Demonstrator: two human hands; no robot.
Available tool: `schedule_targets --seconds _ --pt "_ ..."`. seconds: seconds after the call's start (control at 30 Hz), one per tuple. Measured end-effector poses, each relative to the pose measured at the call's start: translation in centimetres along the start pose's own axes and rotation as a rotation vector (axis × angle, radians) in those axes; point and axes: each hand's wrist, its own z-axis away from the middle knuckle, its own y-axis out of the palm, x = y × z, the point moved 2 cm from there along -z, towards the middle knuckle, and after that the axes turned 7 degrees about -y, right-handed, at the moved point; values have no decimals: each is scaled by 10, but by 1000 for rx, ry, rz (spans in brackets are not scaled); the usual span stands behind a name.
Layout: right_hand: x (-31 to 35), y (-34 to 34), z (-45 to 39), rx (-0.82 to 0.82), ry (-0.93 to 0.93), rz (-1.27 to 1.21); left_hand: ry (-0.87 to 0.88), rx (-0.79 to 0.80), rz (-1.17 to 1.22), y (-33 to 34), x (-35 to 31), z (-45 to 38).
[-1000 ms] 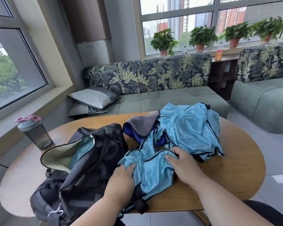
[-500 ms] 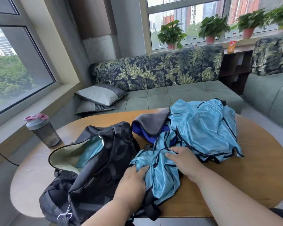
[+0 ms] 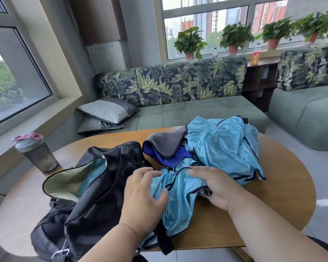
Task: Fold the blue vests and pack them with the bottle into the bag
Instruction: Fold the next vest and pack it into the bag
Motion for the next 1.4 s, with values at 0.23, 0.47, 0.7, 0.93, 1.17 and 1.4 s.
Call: schedule_targets --seconds 0.23,0.47,0.7,0.93,1.17,1.4 --pt "7 24 29 135 -15 -122 57 183 57 9 -29 26" --pt "14 22 47 308 -14 -62 -8 132 208 -11 -43 35" --pt "11 7 43 191 -142 143 -317 219 635 -24 -47 33" --pt "1 -22 22 -42 -103 448 -534 263 893 -38 -48 28" --pt "-15 -53 1 -95 -124 931 -609 209 960 -41 -43 26" --pt "-22 -47 -13 -105 -134 1022 -609 190 981 -43 -44 24"
